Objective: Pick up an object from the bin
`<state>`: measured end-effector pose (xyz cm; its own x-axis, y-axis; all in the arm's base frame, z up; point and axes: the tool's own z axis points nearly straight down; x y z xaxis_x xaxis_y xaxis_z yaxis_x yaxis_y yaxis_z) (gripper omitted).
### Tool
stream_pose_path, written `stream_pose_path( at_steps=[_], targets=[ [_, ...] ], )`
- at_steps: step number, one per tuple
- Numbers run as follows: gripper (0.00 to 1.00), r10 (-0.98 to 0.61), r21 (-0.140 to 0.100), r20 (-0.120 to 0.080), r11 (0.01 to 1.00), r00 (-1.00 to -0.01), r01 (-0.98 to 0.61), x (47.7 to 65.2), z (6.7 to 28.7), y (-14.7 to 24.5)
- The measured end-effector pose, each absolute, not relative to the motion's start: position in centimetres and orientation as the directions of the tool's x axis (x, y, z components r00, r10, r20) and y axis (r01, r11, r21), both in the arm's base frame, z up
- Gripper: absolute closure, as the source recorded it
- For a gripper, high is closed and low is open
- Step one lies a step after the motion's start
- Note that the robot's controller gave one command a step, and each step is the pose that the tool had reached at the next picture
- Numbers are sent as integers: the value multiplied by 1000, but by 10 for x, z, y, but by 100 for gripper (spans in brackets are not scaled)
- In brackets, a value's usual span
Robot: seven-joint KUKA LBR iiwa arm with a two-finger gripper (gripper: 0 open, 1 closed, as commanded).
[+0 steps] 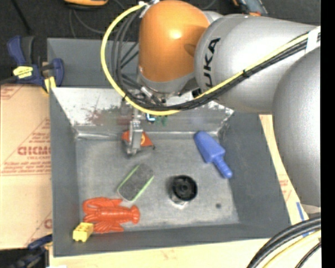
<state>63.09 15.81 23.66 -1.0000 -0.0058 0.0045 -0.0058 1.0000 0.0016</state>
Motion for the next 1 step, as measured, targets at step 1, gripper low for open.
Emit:
stream_pose_path(
  at_steps=[1],
  targets=[
    [0,-4,3,-4,1000,-1000,-4,632,242,157]
  ],
)
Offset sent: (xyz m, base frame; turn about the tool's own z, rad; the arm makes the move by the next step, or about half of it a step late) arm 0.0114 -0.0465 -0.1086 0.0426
